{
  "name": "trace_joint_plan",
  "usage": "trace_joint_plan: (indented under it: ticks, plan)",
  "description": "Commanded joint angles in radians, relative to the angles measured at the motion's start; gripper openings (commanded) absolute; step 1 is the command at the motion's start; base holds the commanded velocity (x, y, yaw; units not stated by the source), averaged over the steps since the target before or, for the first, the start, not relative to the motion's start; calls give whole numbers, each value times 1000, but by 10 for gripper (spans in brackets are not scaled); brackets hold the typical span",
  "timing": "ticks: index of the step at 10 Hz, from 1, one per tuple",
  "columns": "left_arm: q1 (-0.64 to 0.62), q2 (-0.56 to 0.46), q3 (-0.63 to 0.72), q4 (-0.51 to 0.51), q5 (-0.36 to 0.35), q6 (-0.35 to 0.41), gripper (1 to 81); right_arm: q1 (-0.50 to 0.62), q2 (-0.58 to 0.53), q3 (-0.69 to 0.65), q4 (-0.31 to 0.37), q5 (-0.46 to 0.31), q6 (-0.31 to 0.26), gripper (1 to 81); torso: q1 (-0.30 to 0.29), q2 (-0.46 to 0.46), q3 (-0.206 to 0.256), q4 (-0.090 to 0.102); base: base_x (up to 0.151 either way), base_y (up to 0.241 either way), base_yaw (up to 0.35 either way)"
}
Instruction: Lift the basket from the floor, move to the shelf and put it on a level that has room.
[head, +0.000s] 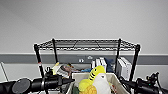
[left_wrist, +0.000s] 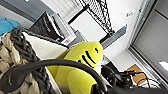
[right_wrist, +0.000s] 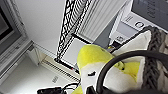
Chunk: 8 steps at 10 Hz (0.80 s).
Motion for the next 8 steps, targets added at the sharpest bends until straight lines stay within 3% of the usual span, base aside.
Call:
trace_joint_plan:
  ticks: [1,6,8]
  plan:
    - [-197,-13,74,-6,6,-39,10,194,-33,78,-26,-16,58,10,0,0,0,0,0,0,0]
    - [-364,-21,109,-7,18,-145,10,347,-58,112,-26,-49,167,10,0,0,0,0,0,0,0]
    - [-398,-35,127,-6,16,-171,10,389,-101,149,-26,-52,171,10,0,0,0,0,0,0,0]
